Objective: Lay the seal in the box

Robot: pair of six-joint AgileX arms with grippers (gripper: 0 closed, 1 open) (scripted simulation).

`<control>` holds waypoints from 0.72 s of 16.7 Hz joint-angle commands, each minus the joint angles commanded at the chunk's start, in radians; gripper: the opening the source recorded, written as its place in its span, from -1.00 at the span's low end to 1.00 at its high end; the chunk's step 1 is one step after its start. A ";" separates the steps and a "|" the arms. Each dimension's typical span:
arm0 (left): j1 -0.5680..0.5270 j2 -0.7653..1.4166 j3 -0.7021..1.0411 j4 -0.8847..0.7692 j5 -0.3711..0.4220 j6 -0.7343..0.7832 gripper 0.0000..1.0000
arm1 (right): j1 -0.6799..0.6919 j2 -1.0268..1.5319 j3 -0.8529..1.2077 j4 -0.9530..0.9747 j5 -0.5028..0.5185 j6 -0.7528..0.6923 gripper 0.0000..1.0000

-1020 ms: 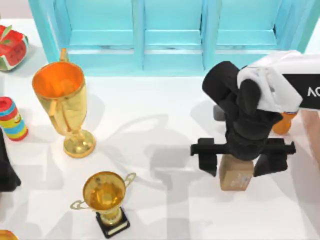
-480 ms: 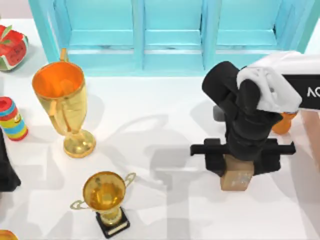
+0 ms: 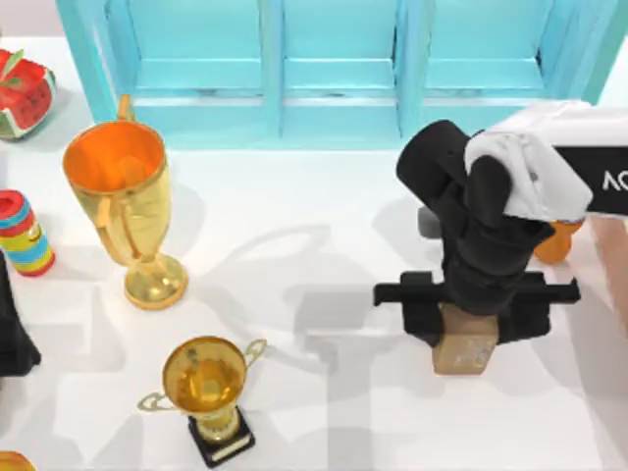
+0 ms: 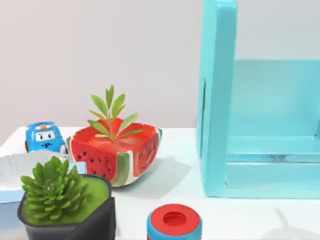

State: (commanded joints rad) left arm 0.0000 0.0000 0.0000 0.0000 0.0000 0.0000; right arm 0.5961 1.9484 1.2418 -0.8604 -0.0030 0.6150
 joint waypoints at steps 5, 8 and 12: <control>0.000 0.000 0.000 0.000 0.000 0.000 1.00 | 0.001 -0.028 0.092 -0.119 0.002 -0.001 -1.00; 0.000 0.000 0.000 0.000 0.000 0.000 1.00 | -0.001 -0.066 0.190 -0.279 0.000 -0.002 -1.00; 0.000 0.000 0.000 0.000 0.000 0.000 1.00 | -0.003 -0.104 0.272 -0.376 -0.001 -0.005 -1.00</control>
State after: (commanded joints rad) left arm 0.0000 0.0000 0.0000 0.0000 0.0000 0.0000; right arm 0.5930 1.8441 1.5138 -1.2368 -0.0035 0.6104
